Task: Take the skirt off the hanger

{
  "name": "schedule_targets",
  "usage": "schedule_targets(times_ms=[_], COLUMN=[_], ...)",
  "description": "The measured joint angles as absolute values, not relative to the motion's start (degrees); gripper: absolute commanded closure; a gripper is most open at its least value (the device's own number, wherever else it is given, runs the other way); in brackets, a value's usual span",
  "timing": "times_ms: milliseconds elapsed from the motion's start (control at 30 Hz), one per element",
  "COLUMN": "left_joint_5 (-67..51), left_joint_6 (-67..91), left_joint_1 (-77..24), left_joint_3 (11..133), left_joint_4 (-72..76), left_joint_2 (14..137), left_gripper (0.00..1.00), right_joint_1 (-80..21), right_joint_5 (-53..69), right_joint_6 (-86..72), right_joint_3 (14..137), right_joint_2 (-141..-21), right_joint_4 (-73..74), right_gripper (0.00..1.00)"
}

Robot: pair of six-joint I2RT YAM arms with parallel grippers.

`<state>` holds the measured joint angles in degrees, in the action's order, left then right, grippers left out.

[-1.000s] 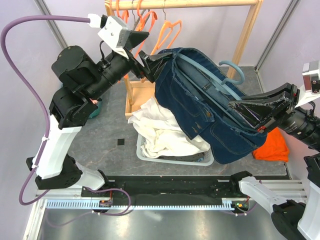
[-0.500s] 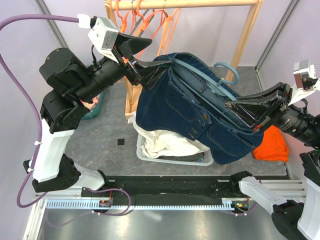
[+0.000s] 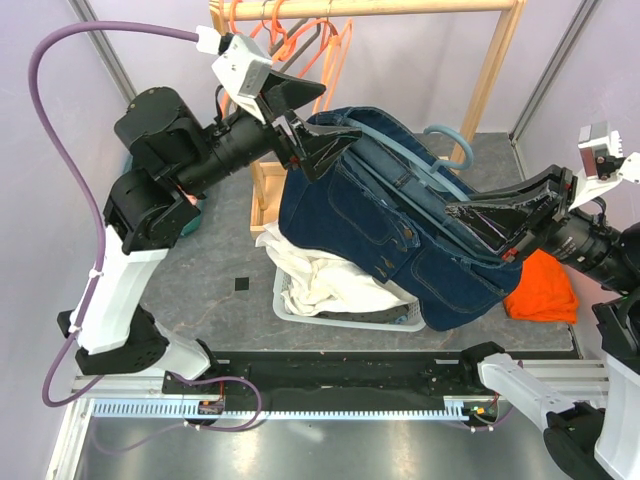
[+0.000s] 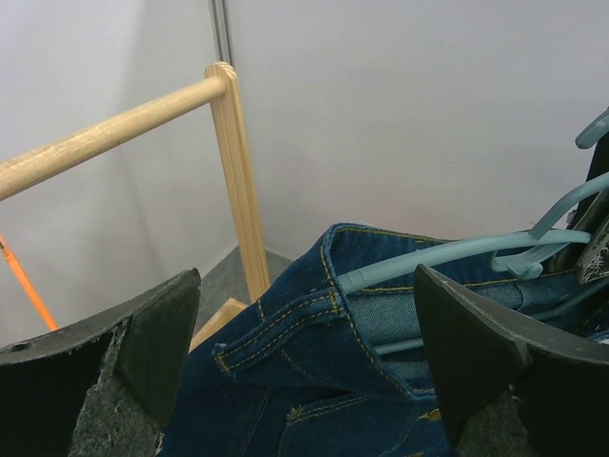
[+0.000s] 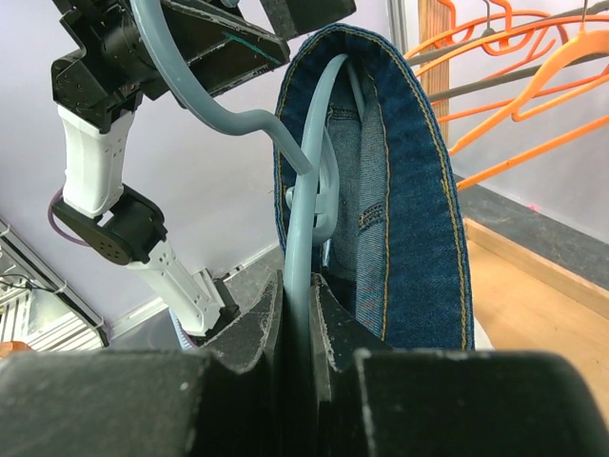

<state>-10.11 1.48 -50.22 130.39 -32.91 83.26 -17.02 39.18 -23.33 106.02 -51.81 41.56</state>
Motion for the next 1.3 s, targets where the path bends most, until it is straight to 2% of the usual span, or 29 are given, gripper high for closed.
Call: schedule_targets(times_ms=[67, 100, 133, 167, 200, 267, 333, 433, 733, 1033, 1300], left_joint_5=[-10.66, -10.74, -10.81, -10.98, -11.27, -12.73, -13.91, -14.44, -12.53, -2.61, -0.19], left_joint_6=[1.48, 1.45, 1.43, 1.23, 1.23, 0.05, -0.73, -1.48, -5.50, -13.80, -14.70], left_joint_1=[-50.22, -50.22, -50.22, -50.22, -50.22, -50.22, -50.22, -50.22, -51.55, -64.79, -66.92], left_joint_3=[130.39, 130.39, 130.39, 130.39, 130.39, 130.39, 130.39, 130.39, 131.20, 135.66, 139.02], left_joint_4=[-32.91, -32.91, -32.91, -32.91, -32.91, -32.93, -33.01, -33.10, -33.58, -35.59, -36.18], left_joint_2=[83.74, 83.94, 84.07, 84.20, 84.31, 84.53, 84.77, 85.12, 86.54, 89.95, 92.75], left_gripper=[0.03, 0.14, 0.31, 0.63, 0.73, 0.87, 0.93, 0.98, 0.98, 0.98, 0.98], right_joint_1=[-17.02, -17.02, -17.02, -17.02, -17.02, -17.02, -17.02, -17.02, -17.02, -17.02, -17.02], right_joint_5=[39.20, 39.20, 39.20, 39.20, 39.20, 39.20, 39.16, 39.00, 38.52, 38.11, 37.56], right_joint_6=[-23.49, -23.64, -23.77, -23.81, -23.81, -23.81, -23.81, -23.79, -23.79, -23.73, -23.94], right_joint_3=[105.25, 104.97, 104.77, 104.66, 104.60, 104.55, 104.44, 104.36, 102.72, 98.08, 90.37], right_joint_2=[-51.72, -51.70, -51.70, -51.70, -51.70, -51.64, -51.42, -51.16, -50.63, -48.90, -48.82], right_joint_4=[41.12, 40.91, 40.77, 40.73, 40.73, 40.66, 40.64, 40.66, 40.51, 38.30, 34.24], right_gripper=[1.00, 1.00, 1.00, 1.00, 1.00, 1.00, 1.00, 1.00, 1.00, 1.00, 1.00])
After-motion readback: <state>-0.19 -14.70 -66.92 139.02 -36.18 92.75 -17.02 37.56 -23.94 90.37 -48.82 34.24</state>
